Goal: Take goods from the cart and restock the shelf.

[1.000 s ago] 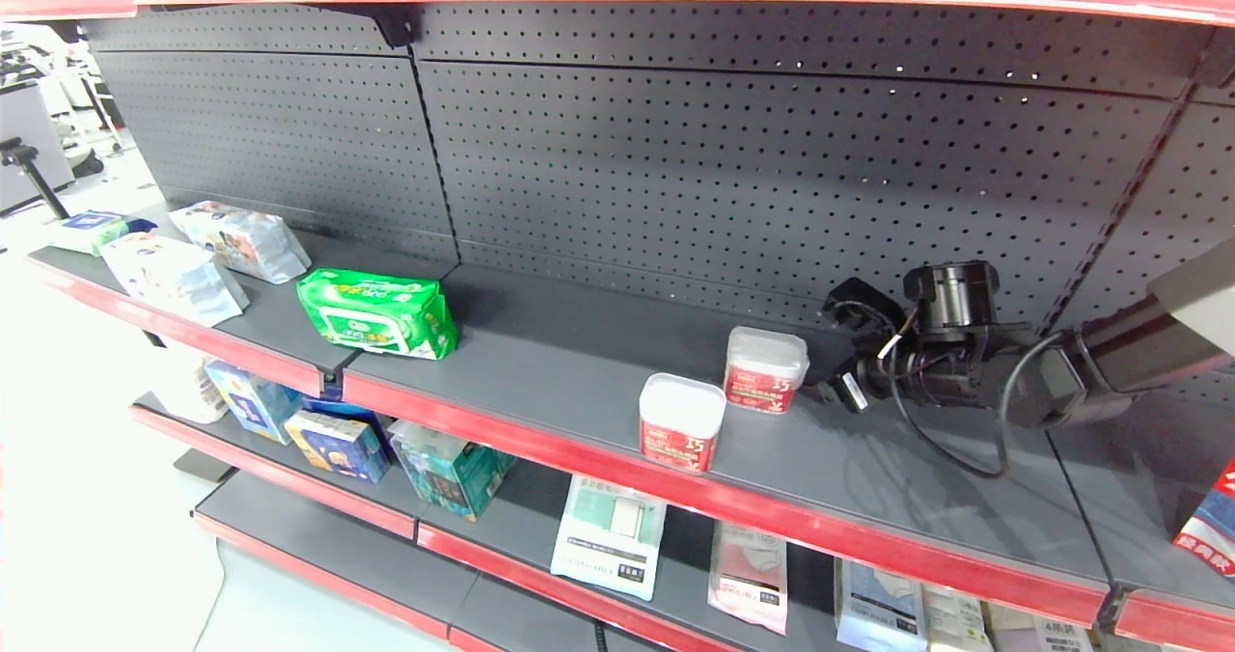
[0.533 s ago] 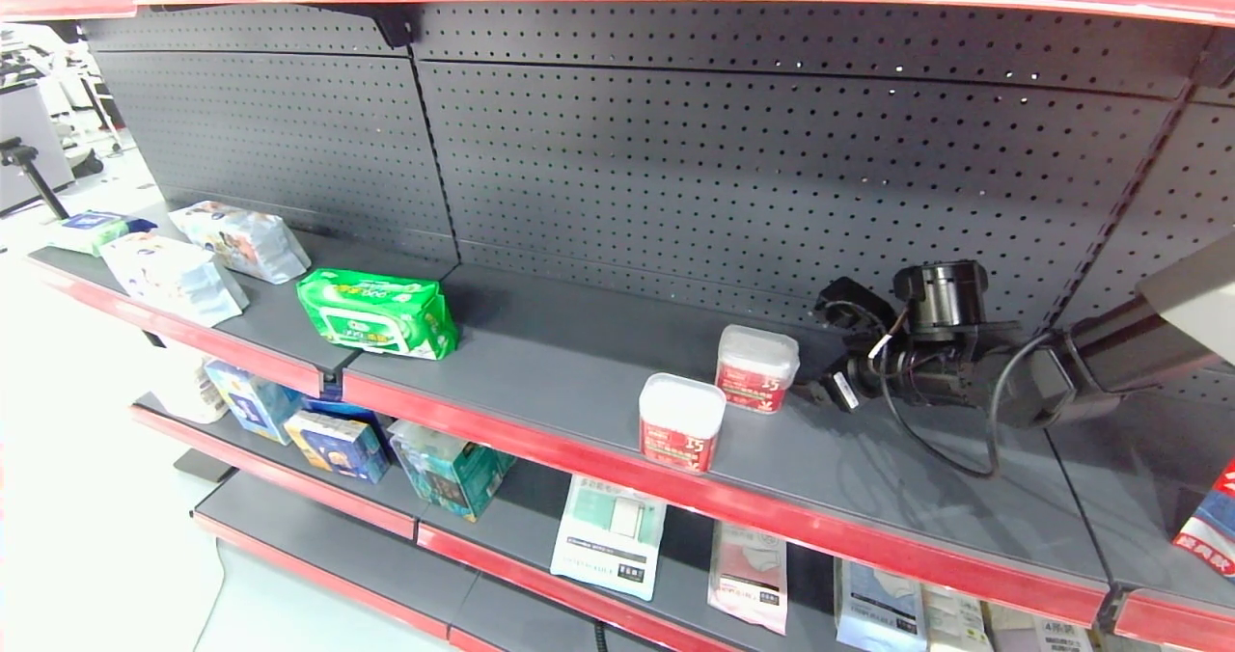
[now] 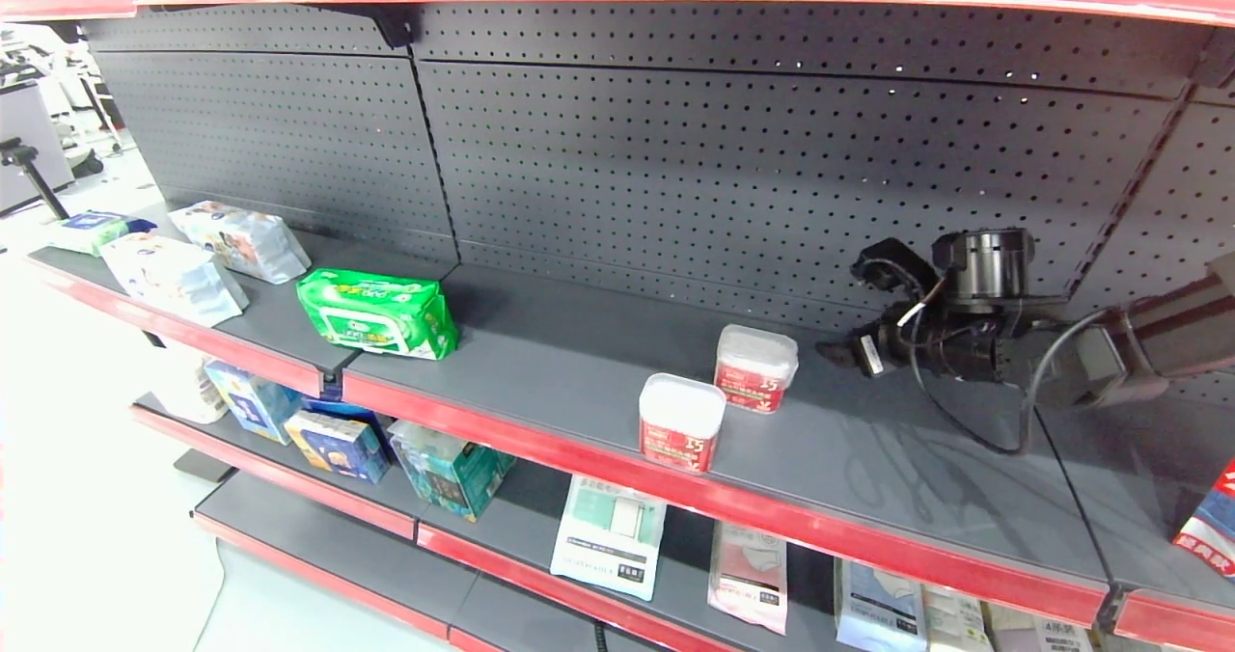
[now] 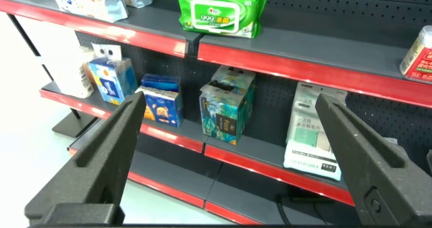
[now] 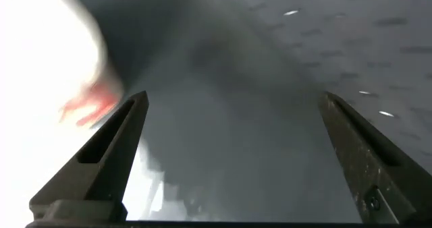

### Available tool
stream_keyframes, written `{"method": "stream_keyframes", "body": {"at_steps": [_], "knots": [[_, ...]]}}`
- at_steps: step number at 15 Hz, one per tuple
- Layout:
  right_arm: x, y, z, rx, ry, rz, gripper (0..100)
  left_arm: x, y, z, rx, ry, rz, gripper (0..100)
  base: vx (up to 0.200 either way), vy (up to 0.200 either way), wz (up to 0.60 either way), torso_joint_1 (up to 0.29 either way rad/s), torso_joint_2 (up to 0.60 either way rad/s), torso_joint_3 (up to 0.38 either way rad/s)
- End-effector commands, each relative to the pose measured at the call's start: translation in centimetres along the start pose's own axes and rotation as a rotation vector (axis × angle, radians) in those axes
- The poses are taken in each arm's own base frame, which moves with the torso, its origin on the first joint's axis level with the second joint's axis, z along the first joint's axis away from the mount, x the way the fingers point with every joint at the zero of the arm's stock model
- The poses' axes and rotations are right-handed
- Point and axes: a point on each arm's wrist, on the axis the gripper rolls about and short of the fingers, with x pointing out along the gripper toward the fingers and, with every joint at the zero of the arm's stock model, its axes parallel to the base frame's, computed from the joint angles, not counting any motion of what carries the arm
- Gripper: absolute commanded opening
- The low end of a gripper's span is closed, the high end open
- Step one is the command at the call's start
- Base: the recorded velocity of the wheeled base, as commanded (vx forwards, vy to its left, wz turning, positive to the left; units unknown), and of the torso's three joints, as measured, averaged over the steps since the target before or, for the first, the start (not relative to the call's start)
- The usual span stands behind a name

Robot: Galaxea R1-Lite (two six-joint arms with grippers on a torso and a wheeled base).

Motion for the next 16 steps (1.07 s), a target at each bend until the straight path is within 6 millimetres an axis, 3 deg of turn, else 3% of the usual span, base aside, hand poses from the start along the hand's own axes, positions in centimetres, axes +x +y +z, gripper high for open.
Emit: {"method": "stream_keyframes", "body": {"at_steps": [1,3,8,11,14,16], "knots": [[-2.8,-1.1,1.9,0.042,-0.061,-0.081,100,0.0,0.0,0.0,0.000,-0.001,0.000,100,0.000,0.000,0.00,0.000,0.00,0.000],[-6.0,-1.7,2.6,0.124,-0.078,-0.200,100,0.0,0.0,0.0,0.000,-0.001,0.000,100,0.000,0.000,0.00,0.000,0.00,0.000],[-16.1,-1.6,1.0,0.251,-0.173,-0.280,100,0.0,0.0,0.0,0.000,-0.001,0.001,100,0.000,0.000,0.00,0.000,0.00,0.000],[-20.8,-1.2,-0.6,0.268,-0.242,-0.286,100,0.0,0.0,0.0,0.000,-0.001,0.001,100,0.000,0.000,0.00,0.000,0.00,0.000],[-23.5,-0.8,-2.7,0.283,-0.266,-0.305,100,0.0,0.0,0.0,0.000,-0.001,0.001,100,0.000,0.000,0.00,0.000,0.00,0.000],[-26.2,-0.3,-5.7,0.266,-0.298,-0.284,100,0.0,0.0,0.0,-0.002,-0.001,0.001,100,0.000,0.000,0.00,0.000,0.00,0.000]]}}
